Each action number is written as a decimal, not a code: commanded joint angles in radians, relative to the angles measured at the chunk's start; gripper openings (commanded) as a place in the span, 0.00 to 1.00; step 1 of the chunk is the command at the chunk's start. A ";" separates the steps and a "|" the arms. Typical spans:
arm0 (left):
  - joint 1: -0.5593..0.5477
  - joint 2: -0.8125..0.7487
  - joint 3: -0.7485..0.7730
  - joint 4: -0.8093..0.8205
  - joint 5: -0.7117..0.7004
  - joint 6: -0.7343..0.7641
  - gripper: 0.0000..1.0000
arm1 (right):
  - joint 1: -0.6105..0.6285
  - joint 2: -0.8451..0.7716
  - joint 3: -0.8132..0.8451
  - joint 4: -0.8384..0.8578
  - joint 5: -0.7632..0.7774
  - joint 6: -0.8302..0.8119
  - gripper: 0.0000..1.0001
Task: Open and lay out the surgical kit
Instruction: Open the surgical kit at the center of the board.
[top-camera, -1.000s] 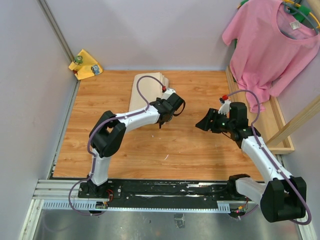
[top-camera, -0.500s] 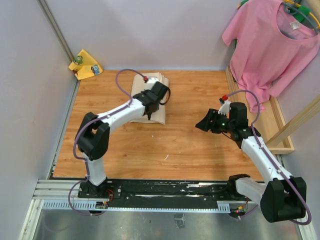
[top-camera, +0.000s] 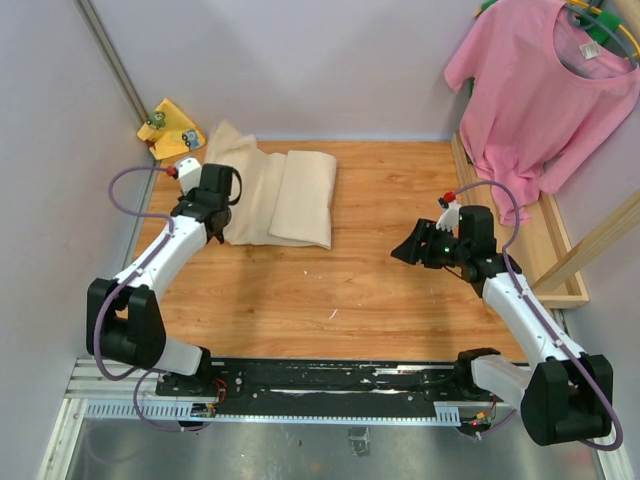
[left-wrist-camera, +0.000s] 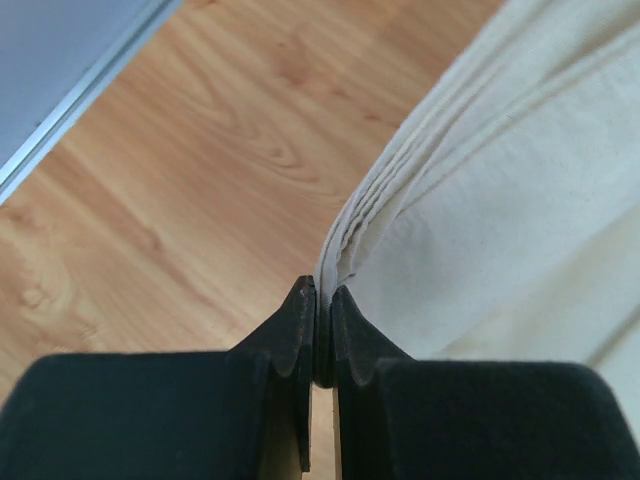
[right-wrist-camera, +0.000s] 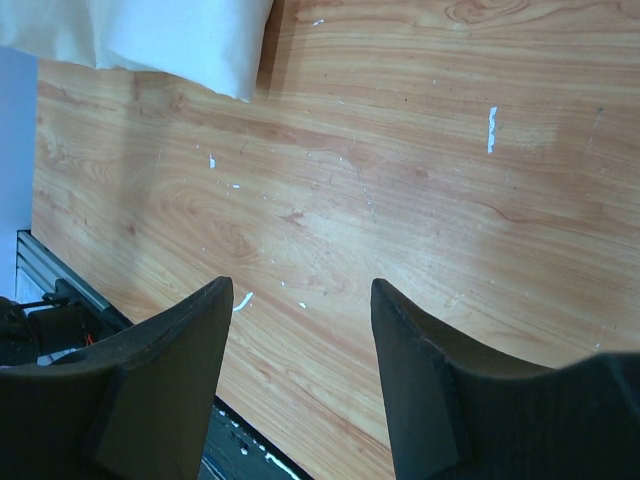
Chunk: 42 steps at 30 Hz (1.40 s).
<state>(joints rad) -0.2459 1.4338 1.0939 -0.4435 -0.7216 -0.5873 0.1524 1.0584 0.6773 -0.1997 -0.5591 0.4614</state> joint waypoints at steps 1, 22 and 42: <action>0.094 -0.015 -0.080 0.064 -0.047 -0.050 0.06 | -0.004 -0.010 -0.018 -0.010 -0.026 -0.010 0.59; 0.172 -0.121 -0.220 0.182 0.242 -0.046 0.84 | 0.565 0.383 0.440 -0.119 0.445 -0.195 0.56; 0.174 0.009 -0.364 0.335 0.286 -0.098 0.41 | 0.830 1.100 1.155 -0.169 0.837 -0.402 0.52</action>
<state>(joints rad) -0.0742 1.4410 0.7380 -0.1627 -0.4294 -0.6807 0.9672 2.0853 1.7538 -0.3431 0.2020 0.1143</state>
